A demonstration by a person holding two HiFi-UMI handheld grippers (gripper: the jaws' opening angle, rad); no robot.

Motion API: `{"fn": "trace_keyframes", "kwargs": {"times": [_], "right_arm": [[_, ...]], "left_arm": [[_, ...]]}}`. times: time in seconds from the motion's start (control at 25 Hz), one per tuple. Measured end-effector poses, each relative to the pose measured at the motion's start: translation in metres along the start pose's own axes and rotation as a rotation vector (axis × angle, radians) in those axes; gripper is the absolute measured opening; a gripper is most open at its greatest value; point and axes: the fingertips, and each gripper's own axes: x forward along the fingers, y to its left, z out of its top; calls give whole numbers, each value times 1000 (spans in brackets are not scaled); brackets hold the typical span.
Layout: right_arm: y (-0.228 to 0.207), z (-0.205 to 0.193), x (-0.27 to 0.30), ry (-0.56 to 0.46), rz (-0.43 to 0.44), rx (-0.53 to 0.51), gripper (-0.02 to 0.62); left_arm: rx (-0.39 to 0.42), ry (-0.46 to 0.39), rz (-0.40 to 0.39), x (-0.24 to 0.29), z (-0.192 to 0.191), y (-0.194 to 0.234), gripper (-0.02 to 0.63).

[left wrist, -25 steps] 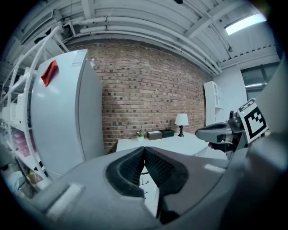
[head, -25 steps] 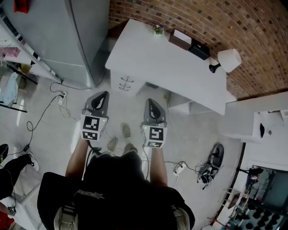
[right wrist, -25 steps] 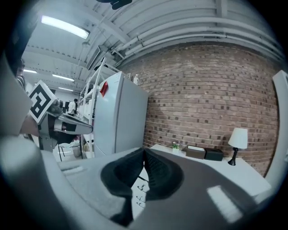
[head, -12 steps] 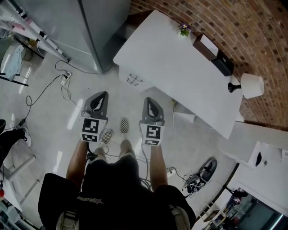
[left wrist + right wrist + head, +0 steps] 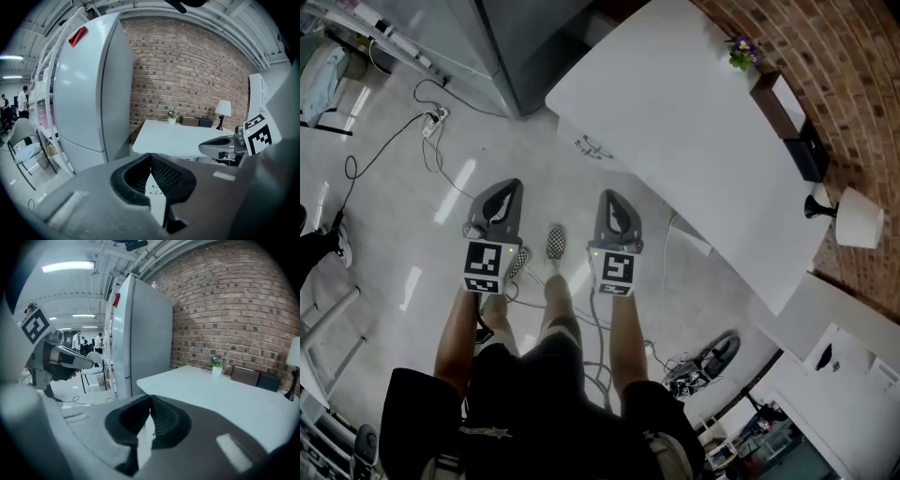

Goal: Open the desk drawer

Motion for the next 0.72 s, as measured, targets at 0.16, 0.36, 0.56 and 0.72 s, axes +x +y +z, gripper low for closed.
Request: {"fn": "trace_keyframes", "kwargs": {"times": [0.16,0.36,0.56,0.72], "right_arm": [[-4,-28,30,26,17,-13,5],[-13,-71,61,69,19,-22,5],[-14,-108,89,95,33,-38,5],[-14,-134,111,115,53,-64,5]], "left_arm": [[-19,25,16,23,-30,9,11],[-28,46,30,52,-65,19,11],[-44,63,28,78,-103,23,11],[-50,90,23,96,-136,23,11]]}}
